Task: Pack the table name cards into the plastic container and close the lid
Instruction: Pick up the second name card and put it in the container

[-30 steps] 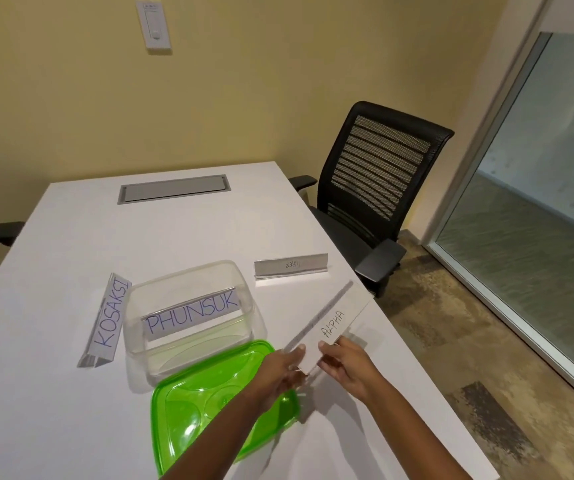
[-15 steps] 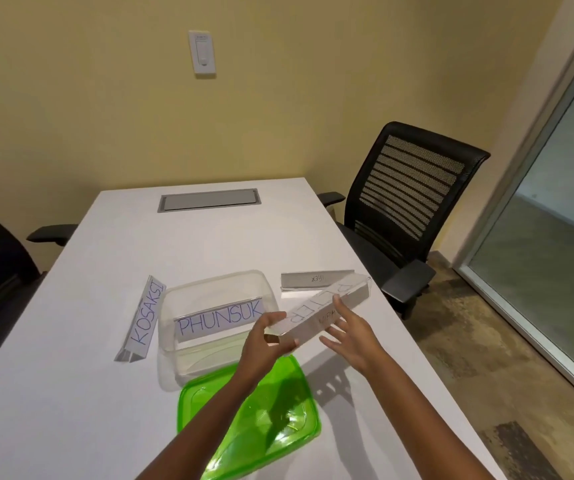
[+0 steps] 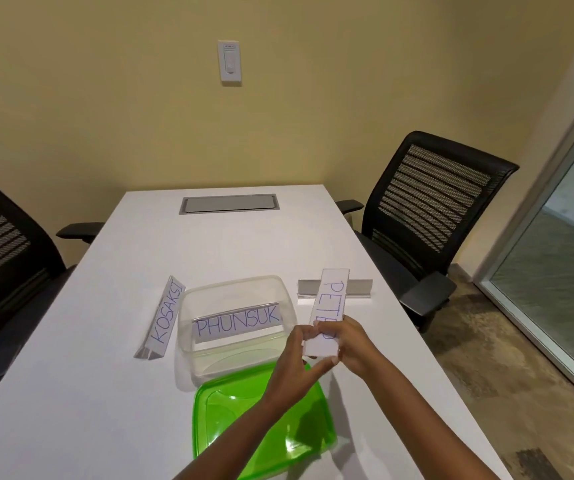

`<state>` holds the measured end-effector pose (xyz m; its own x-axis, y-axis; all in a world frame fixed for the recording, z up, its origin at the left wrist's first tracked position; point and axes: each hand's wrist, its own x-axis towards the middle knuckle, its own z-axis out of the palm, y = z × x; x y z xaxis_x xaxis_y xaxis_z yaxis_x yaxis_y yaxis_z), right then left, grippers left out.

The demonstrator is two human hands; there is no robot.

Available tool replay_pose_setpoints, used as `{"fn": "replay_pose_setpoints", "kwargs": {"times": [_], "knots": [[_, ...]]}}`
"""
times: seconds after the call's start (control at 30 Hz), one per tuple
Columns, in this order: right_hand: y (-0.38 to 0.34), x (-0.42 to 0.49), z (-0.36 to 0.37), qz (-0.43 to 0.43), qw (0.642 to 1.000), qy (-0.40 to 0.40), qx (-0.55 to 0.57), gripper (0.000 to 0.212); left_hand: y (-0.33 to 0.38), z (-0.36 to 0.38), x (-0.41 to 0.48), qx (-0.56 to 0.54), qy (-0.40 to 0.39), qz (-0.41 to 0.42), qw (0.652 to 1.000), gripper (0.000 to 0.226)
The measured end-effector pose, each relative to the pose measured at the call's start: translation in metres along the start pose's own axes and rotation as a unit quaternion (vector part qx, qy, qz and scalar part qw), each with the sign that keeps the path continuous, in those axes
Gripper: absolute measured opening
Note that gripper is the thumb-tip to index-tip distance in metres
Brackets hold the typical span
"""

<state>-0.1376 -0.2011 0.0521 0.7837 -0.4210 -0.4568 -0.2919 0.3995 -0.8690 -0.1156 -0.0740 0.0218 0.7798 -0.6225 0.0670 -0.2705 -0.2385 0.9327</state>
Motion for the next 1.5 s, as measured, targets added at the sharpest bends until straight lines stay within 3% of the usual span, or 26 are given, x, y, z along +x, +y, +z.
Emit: {"fn": "replay_pose_setpoints", "kwargs": {"times": [0.13,0.33,0.5,0.6,0.73,0.9,1.07,1.2,1.33,1.5], "knots": [[-0.015,0.001,-0.005,-0.015,0.997,-0.05,-0.054,0.035,-0.002,-0.012,0.01,-0.009,0.035,-0.003,0.999,0.02],[-0.031,0.003,-0.016,0.008,0.976,-0.126,-0.176,0.022,0.001,-0.052,0.03,0.066,0.102,-0.017,0.992,0.049],[-0.042,0.001,-0.012,0.015,0.929,-0.208,-0.305,0.02,0.007,-0.083,0.047,0.078,0.147,-0.05,0.985,0.045],[-0.048,0.002,-0.005,0.015,0.9,-0.239,-0.364,0.035,0.004,-0.099,0.054,0.069,0.138,-0.101,0.983,0.031],[-0.057,0.01,0.005,-0.03,0.875,-0.247,-0.414,0.038,0.001,-0.118,0.055,-0.048,0.137,-0.16,0.976,0.014],[-0.067,0.024,0.018,-0.081,0.867,-0.215,-0.443,0.015,0.002,-0.136,0.053,-0.157,0.191,-0.195,0.949,0.011],[-0.068,0.042,0.029,-0.124,0.899,-0.16,-0.387,0.031,-0.011,-0.154,0.054,-0.196,0.25,-0.202,0.927,0.009],[-0.058,0.056,0.049,-0.156,0.909,-0.134,-0.363,0.02,-0.025,-0.162,0.053,-0.137,0.307,-0.217,0.916,0.007],[-0.049,0.073,0.065,-0.186,0.868,-0.122,-0.445,0.036,-0.039,-0.167,0.052,0.017,0.302,-0.287,0.909,0.026],[-0.047,0.094,0.077,-0.195,0.764,-0.162,-0.593,0.055,-0.05,-0.17,0.052,0.137,0.236,-0.292,0.917,0.041]]}}
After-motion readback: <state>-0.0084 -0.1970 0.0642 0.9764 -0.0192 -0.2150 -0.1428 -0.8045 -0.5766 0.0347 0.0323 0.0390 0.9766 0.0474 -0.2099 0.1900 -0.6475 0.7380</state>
